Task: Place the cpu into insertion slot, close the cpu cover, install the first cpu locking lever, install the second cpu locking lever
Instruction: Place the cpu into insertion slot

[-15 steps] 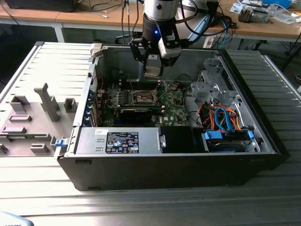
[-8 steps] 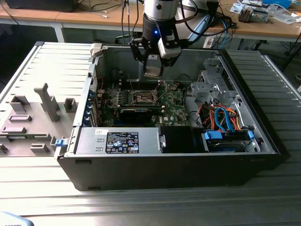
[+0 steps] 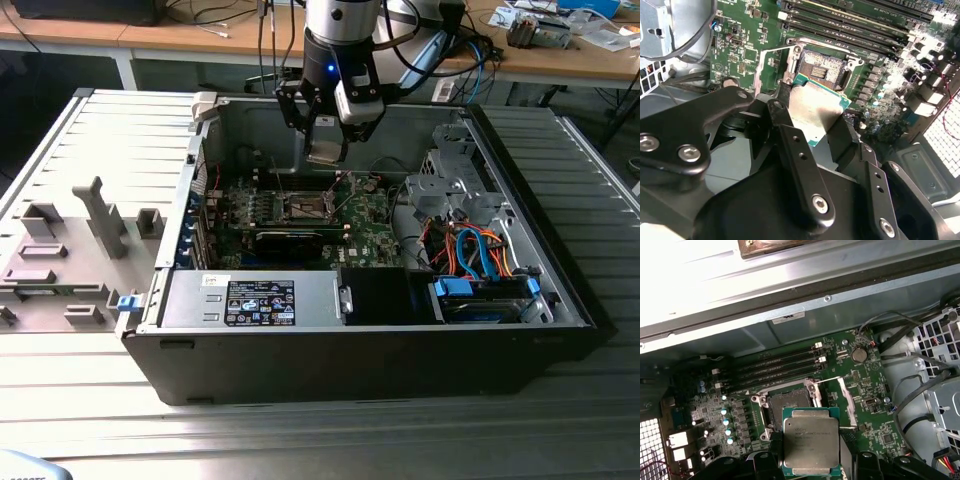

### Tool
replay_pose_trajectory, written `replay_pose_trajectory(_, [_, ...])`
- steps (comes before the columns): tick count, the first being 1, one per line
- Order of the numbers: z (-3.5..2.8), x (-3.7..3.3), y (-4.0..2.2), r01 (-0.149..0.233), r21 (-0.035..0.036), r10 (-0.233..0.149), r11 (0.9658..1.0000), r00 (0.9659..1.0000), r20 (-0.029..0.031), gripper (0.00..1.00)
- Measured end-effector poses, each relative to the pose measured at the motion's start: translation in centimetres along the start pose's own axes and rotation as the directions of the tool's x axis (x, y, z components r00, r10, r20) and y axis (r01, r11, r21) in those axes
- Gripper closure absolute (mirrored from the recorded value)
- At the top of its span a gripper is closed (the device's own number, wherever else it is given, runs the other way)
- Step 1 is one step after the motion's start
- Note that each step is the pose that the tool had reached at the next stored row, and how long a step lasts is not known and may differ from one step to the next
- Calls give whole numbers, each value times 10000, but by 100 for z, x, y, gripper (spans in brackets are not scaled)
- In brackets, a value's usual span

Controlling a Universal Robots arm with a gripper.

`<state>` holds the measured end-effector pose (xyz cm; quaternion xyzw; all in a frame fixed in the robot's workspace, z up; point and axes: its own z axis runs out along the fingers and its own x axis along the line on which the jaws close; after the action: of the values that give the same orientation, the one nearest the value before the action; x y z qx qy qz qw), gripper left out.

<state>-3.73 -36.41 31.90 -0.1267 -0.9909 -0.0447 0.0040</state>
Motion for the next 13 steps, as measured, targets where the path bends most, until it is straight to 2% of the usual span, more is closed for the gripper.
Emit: replay_pose_trajectory(13, [1,0,0,-309,-6,309,9995,9995,27,46])
